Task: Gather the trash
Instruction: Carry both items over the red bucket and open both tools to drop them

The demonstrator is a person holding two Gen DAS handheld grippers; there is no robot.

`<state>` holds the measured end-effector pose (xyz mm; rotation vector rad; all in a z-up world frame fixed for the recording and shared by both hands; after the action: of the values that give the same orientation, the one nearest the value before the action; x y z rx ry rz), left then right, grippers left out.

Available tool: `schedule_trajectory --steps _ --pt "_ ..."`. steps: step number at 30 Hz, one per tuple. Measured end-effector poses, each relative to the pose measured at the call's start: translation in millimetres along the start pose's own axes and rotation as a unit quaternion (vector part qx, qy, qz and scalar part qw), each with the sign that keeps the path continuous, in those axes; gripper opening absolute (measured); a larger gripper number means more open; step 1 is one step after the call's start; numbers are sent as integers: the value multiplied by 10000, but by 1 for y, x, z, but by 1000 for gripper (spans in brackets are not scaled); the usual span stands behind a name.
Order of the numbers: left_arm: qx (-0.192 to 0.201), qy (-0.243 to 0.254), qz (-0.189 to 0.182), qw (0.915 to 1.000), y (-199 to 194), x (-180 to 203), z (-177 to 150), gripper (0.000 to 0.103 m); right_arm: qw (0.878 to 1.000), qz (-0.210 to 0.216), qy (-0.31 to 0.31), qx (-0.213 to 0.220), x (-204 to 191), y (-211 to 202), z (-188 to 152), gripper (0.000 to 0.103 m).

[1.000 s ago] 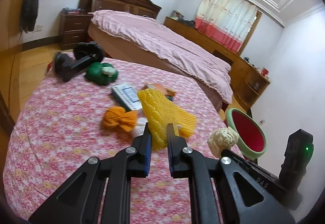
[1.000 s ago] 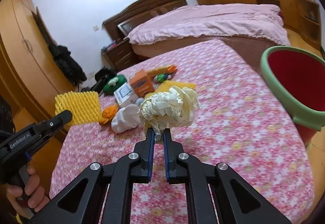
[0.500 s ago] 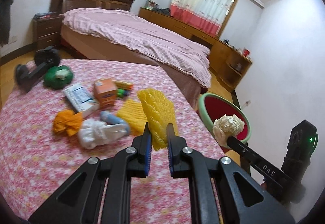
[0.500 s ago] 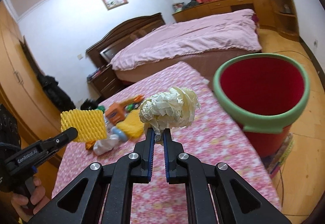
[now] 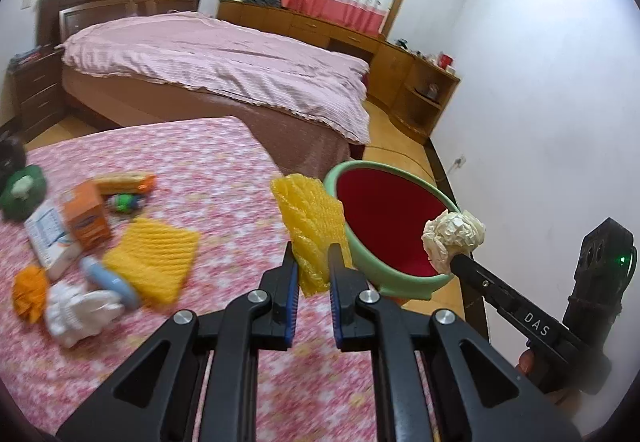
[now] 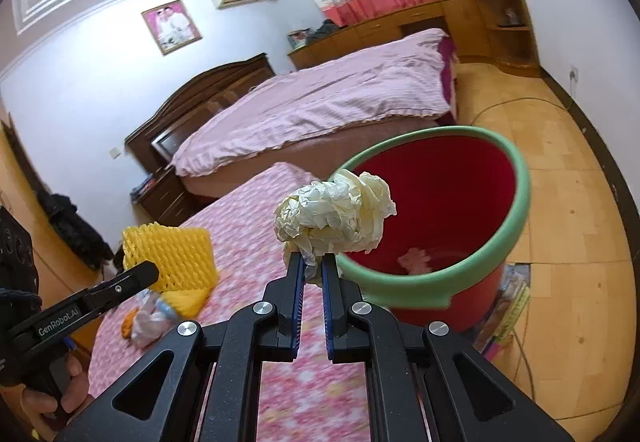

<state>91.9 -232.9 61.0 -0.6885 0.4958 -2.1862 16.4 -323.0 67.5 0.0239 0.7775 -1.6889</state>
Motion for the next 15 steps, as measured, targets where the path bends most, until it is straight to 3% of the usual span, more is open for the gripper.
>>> schedule_trajectory --steps 15 --pt "-519 263 -251 9980 97 48 8 13 9986 -268 382 -238 67 38 19 9"
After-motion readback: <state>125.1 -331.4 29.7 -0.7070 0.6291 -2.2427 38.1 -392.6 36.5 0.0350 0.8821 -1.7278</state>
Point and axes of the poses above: each gripper's, at about its wrist camera, not at the fingertips, and y roughly the way its jaws point, x to its right, z to its top, the point moved 3 cm from there along y, roughly the way its jaws point, and after that the axes turned 4 degrees about x, right-handed, at the moved point
